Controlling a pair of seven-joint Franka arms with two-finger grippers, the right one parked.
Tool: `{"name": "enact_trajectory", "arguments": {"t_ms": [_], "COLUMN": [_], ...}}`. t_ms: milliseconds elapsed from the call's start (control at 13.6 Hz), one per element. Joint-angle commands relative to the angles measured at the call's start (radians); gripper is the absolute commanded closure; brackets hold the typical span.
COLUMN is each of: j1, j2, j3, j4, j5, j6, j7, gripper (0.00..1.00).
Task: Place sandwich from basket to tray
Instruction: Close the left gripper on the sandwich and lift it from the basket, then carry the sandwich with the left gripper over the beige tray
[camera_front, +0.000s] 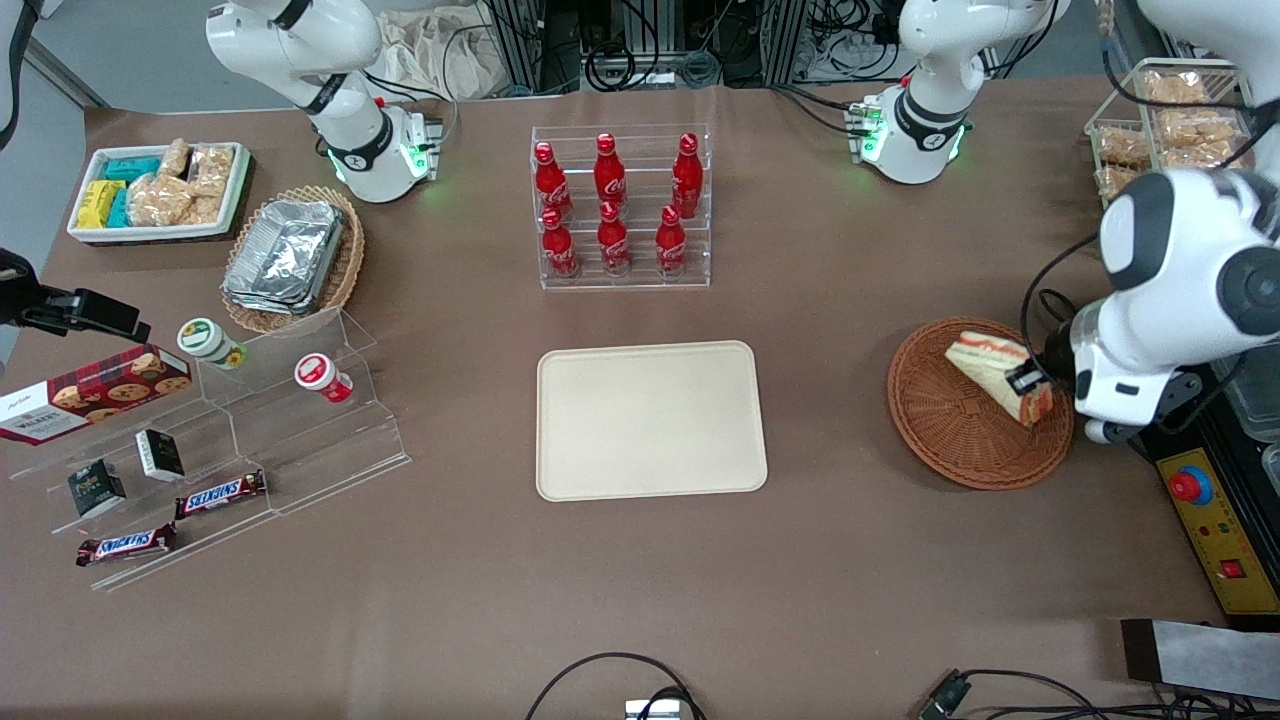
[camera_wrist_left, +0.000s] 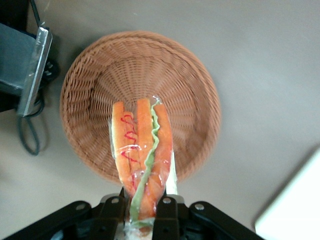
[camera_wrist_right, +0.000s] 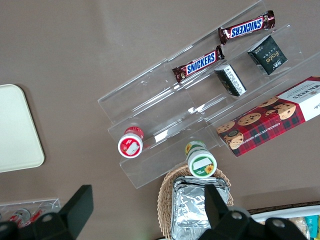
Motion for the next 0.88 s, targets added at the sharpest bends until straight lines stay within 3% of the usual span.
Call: {"name": "enact_trajectory", "arguments": {"t_ms": [0, 220, 440, 587, 807], "j1": [-0.008, -0.077, -0.201, -0.250, -0.289], "j2": [0.063, 0.155, 0.301, 0.374, 0.503], "j3": [-0.129, -0.221, -0.219, -0.220, -0.219], "j4": [0.176, 0.276, 0.347, 0.340, 0.335], "j5": [0.001, 0.010, 0.034, 0.117, 0.139], "j6": [-0.116, -0.106, -0.049, 0.009, 0.104], "j7": [0.015, 0.000, -0.148, -0.176, -0.166], "gripper": [1.00, 1.00, 1.00, 1.00, 1.00]}}
